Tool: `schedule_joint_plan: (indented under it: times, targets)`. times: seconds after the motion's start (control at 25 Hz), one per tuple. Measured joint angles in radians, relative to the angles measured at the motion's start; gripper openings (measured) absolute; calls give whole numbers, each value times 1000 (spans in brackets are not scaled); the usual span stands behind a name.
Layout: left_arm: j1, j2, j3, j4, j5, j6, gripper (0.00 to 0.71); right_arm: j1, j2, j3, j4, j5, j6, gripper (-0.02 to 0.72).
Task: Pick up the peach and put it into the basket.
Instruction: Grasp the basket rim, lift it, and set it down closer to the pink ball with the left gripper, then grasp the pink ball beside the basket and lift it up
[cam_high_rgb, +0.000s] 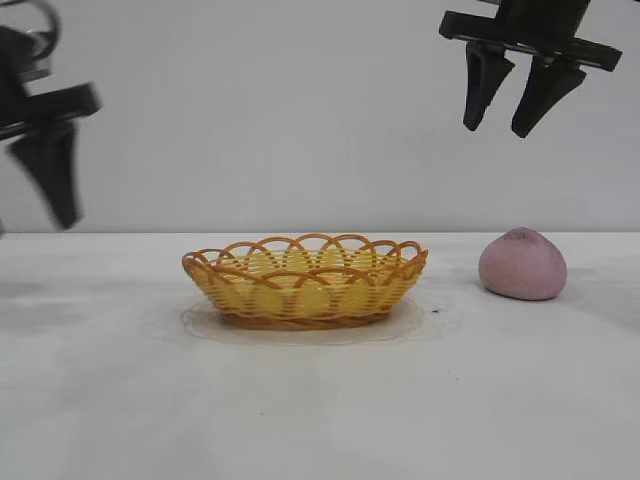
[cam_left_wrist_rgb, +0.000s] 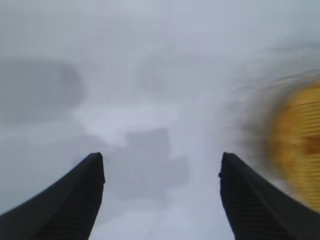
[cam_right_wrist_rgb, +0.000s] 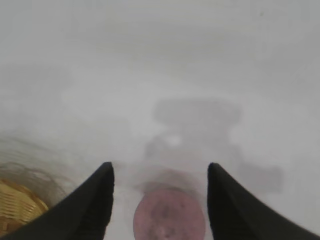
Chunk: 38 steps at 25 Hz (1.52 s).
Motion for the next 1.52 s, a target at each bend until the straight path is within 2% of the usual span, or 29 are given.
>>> schedule_joint_plan:
  times: [0.04,0.08,0.24,0.44,0.52,0.68,0.92,1.16,1.32,1.52]
  targets:
    - [0,0,-25,101,28,-74,437,0,0,0,4,0,-2,393]
    - [0,-4,-44,152,42,-117,437,0,0,0,9,0,-6,393]
    - [-23,-93,-34,189,58,-142,437,0,0,0,19,0,-15,393]
    - [-114,-366,135,189,75,-142,437,0,0,0,21,4,-18,393]
    - [-158,-490,211,189,114,-142,437,0,0,0,21,6,-19,393]
    - [-208,-736,345,160,225,-167,437,0,2,0,23,10,-19,393]
    - [-217,-1069,460,144,355,-185,437,0,35,0,23,19,-20,393]
    - [-217,-1314,530,144,509,-177,437,0,40,0,24,21,-22,393]
    - [-217,-1486,577,147,538,-150,437,0,41,0,24,21,-22,393]
    - [-217,-1680,580,155,546,-87,437,0,42,0,24,32,-26,393]
